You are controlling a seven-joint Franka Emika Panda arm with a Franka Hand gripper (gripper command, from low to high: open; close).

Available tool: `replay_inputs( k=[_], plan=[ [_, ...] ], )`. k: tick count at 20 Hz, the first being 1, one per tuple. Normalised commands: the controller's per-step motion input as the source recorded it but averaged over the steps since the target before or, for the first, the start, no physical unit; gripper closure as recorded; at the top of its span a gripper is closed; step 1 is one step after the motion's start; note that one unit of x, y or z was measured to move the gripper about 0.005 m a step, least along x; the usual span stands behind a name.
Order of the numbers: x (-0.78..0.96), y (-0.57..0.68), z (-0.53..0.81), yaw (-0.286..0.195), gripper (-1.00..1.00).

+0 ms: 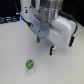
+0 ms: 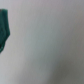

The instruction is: Open the kcup holder, insert the kcup into the holder, and close the kcup holder

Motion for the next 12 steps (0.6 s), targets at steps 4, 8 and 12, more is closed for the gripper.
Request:
replay_inputs(
  k=[4, 8, 12],
  plan=[
    [0.2, -0.73, 0.0, -0.159, -1.0],
    [0.34, -0.62, 0.0, -0.153, -1.0],
    [0.57, -0.34, 0.0, -0.15, -1.0]
  ],
)
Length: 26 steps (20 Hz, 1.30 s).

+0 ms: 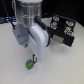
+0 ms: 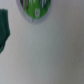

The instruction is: Open the kcup holder, insert the kcup into the holder, and close the kcup holder

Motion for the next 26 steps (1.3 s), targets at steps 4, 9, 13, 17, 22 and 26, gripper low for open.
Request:
replay_inputs(
  k=[4, 9, 13, 17, 22, 26],
  plan=[
    [0.62, -0.33, 0.01, -0.175, -1.0],
    [0.61, -0.21, -0.07, -0.174, -1.0],
    [0.34, -0.01, -0.15, -0.106, -1.0],
    [0.12, 0.05, 0.0, -0.017, -1.0],
    [0.0, 0.27, 0.0, -0.004, -1.0],
    [0.0, 0.36, -0.06, -0.024, -1.0]
  ],
)
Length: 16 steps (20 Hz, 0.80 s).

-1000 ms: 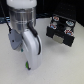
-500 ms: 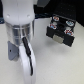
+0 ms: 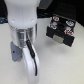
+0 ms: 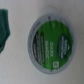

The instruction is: Open the kcup holder, insert the kcup into the holder, and close the kcup holder

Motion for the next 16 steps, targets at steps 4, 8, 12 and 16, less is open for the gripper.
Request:
replay_inputs(
  k=[4, 8, 12, 16],
  plan=[
    [-0.01, 0.26, -0.09, -0.02, -1.0],
    [-0.05, 0.05, -0.19, -0.017, -1.0],
    [0.0, 0.07, -0.24, -0.01, -1.0],
    [0.0, 0.04, -0.09, -0.01, 1.0]
  ],
)
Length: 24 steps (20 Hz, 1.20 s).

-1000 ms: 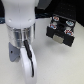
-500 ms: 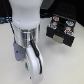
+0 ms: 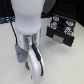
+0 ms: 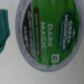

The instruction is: Open the kcup holder, insert the kcup into the holder, and close the kcup holder

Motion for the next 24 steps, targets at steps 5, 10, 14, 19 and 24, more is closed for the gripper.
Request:
replay_inputs(
  k=[5, 10, 14, 19, 24],
  plan=[
    [-0.06, 0.0, 0.0, -0.025, 1.0],
    [0.02, 0.01, 0.01, -0.021, 1.0],
    [0.05, 0.05, 0.16, -0.023, 1.0],
    [0.07, 0.16, 0.38, -0.032, 1.0],
    [0.06, 0.4, 0.77, -0.008, 1.0]
  ],
)
